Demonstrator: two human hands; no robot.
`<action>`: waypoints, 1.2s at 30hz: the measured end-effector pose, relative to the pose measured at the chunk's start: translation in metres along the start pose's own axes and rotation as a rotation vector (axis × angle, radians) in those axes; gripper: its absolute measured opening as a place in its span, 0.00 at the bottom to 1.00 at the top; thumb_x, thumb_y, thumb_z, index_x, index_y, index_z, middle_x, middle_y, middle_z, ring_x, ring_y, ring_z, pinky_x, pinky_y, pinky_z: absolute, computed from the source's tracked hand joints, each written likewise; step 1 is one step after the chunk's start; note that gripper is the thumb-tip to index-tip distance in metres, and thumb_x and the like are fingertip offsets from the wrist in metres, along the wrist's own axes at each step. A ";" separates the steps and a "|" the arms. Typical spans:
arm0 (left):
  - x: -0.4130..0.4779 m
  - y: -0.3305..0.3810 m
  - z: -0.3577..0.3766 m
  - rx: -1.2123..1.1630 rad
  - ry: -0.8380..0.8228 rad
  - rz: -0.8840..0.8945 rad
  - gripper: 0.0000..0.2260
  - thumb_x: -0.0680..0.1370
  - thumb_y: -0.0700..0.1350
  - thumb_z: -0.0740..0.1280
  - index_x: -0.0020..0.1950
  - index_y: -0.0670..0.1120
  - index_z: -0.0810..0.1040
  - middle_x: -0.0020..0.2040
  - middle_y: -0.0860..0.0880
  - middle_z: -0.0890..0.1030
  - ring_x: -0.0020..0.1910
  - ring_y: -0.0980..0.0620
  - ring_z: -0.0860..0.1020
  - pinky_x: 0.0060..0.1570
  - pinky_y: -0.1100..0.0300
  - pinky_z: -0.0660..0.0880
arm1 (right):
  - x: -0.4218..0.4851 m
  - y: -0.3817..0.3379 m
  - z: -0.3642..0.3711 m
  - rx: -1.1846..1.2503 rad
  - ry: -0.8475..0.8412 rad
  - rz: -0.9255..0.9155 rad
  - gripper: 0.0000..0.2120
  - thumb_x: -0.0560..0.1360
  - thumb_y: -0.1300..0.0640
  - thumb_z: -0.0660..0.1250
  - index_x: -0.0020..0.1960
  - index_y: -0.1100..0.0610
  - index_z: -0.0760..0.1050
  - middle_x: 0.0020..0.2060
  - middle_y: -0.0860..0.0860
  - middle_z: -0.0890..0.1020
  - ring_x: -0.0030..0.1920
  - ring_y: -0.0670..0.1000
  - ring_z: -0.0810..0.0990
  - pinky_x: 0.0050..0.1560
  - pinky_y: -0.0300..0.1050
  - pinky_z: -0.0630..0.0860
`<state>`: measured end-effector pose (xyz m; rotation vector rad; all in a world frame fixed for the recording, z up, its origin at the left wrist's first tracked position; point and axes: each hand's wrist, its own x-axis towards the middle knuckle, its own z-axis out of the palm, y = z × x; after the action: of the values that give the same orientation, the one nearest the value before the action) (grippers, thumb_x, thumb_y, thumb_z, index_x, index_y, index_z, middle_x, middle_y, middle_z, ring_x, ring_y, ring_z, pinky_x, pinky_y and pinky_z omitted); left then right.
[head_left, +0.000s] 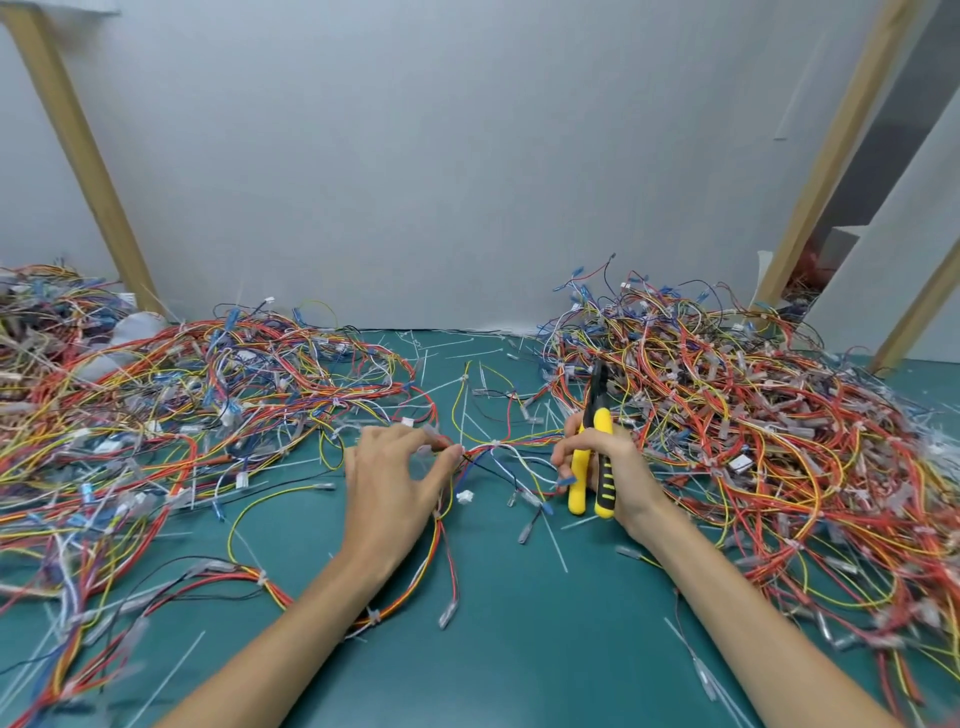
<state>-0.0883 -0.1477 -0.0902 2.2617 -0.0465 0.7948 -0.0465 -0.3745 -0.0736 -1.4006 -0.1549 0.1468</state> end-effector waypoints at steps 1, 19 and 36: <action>0.000 0.000 0.000 -0.047 -0.015 0.020 0.02 0.73 0.50 0.74 0.41 0.54 0.83 0.41 0.58 0.80 0.44 0.56 0.75 0.47 0.58 0.66 | -0.001 0.000 0.000 -0.024 -0.005 -0.010 0.08 0.63 0.61 0.67 0.42 0.60 0.72 0.33 0.60 0.77 0.28 0.53 0.73 0.32 0.45 0.75; 0.004 0.003 -0.008 -0.572 -0.117 -0.157 0.06 0.78 0.32 0.66 0.45 0.41 0.80 0.38 0.51 0.85 0.41 0.57 0.84 0.42 0.69 0.76 | -0.016 -0.002 0.033 -0.671 -0.319 -0.188 0.14 0.61 0.60 0.65 0.46 0.54 0.75 0.34 0.52 0.78 0.34 0.51 0.74 0.36 0.44 0.71; 0.005 0.002 -0.007 -0.511 -0.164 -0.210 0.07 0.76 0.34 0.68 0.43 0.45 0.81 0.40 0.50 0.85 0.43 0.55 0.83 0.46 0.60 0.76 | -0.025 0.015 0.043 -1.340 -0.277 -0.430 0.15 0.62 0.48 0.65 0.42 0.46 0.61 0.34 0.44 0.70 0.38 0.52 0.70 0.35 0.46 0.65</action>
<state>-0.0886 -0.1436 -0.0825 1.8029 -0.0781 0.4242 -0.0791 -0.3355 -0.0819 -2.6210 -0.8976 -0.1713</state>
